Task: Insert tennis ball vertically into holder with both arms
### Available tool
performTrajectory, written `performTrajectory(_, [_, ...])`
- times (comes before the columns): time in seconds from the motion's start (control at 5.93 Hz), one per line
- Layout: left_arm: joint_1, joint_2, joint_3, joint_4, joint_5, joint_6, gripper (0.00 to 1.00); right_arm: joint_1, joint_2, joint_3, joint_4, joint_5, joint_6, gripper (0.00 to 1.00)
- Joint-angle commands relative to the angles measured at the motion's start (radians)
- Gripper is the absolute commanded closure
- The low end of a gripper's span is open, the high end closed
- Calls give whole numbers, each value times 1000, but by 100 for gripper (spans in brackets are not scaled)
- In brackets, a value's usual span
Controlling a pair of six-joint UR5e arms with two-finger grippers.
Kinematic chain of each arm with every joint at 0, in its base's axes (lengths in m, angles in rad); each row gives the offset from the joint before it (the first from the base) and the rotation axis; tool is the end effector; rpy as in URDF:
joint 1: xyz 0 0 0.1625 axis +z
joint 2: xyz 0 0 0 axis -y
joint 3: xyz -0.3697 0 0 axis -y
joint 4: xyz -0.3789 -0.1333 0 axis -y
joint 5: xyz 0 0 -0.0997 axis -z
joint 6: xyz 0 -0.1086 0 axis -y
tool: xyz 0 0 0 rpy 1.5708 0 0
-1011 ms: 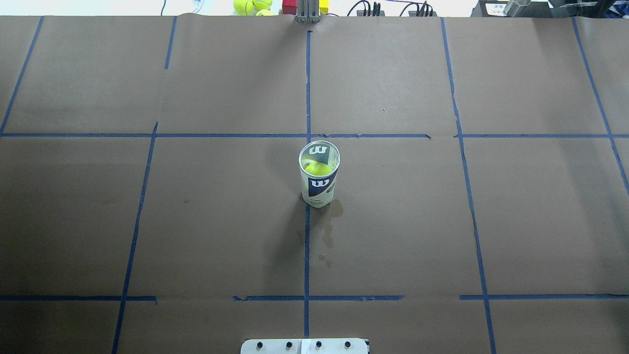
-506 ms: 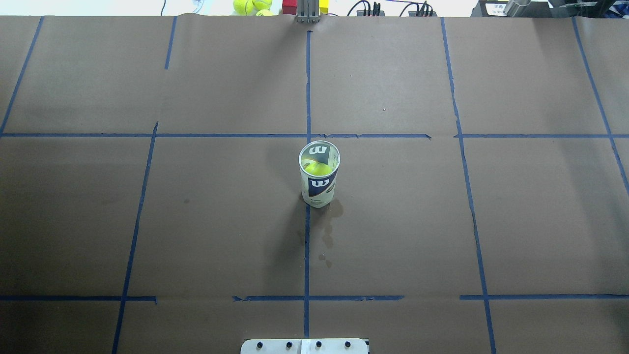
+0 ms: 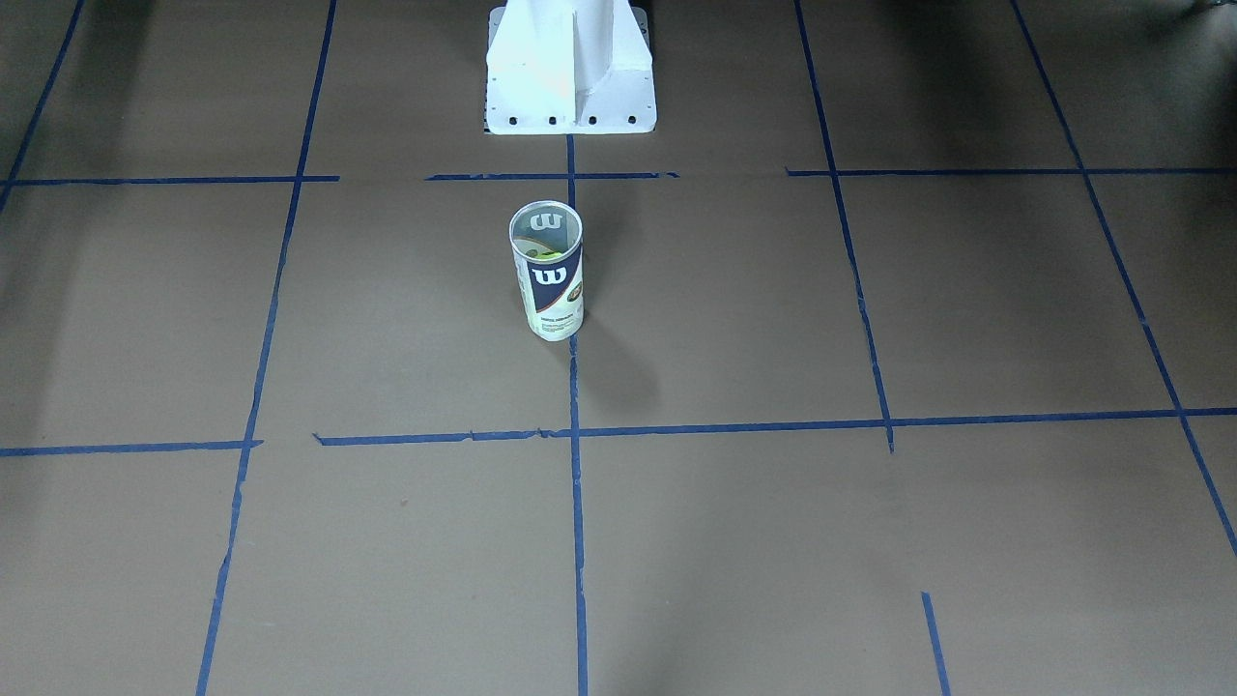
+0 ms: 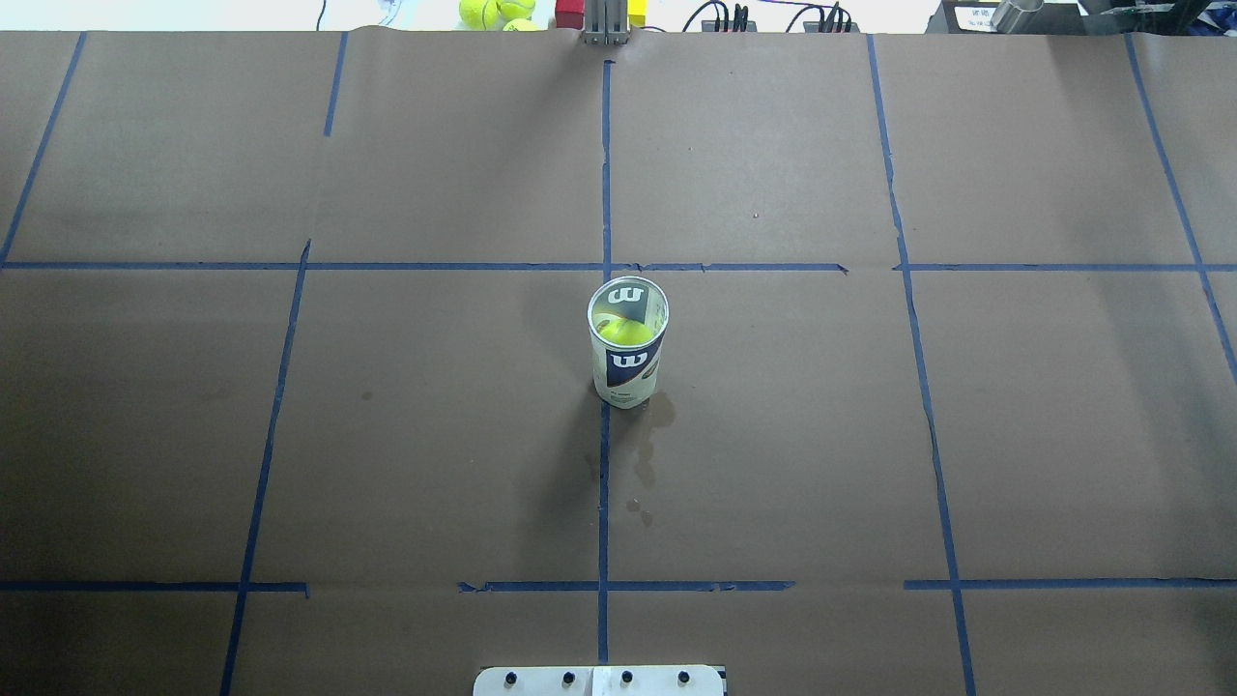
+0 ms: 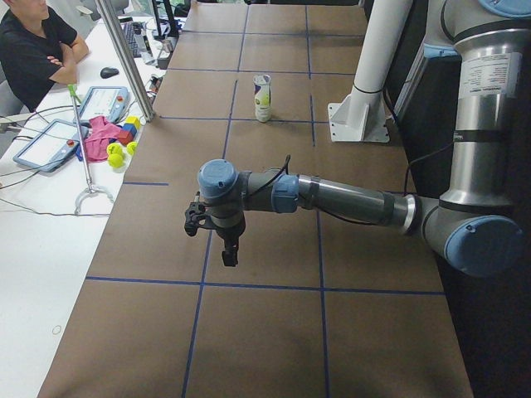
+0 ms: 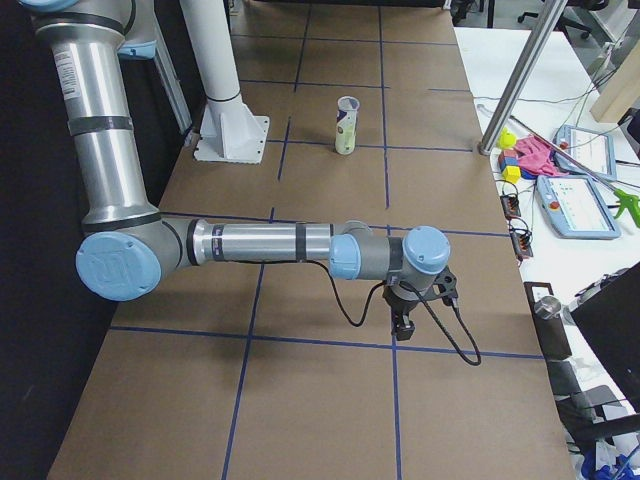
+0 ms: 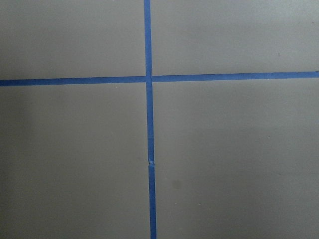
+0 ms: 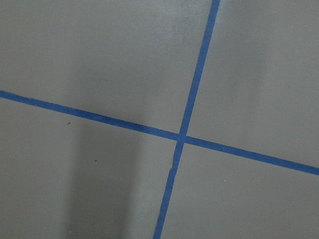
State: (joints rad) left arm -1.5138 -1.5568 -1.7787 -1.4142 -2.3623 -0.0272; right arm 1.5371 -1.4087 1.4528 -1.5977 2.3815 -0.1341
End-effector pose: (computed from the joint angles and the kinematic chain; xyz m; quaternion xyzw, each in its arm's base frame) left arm -0.0292 -0.4715 0.5317 0.0010 0.3858 0.0209 0.9223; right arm 0.0364 -0.5407 0.5837 0.0277 -0.3934 -0.0804 0.9154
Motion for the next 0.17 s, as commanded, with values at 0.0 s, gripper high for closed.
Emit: performTrajectory(0.0, [1, -12, -1, -2, -2, 1, 0, 0, -16, -11, 73, -2, 33, 0])
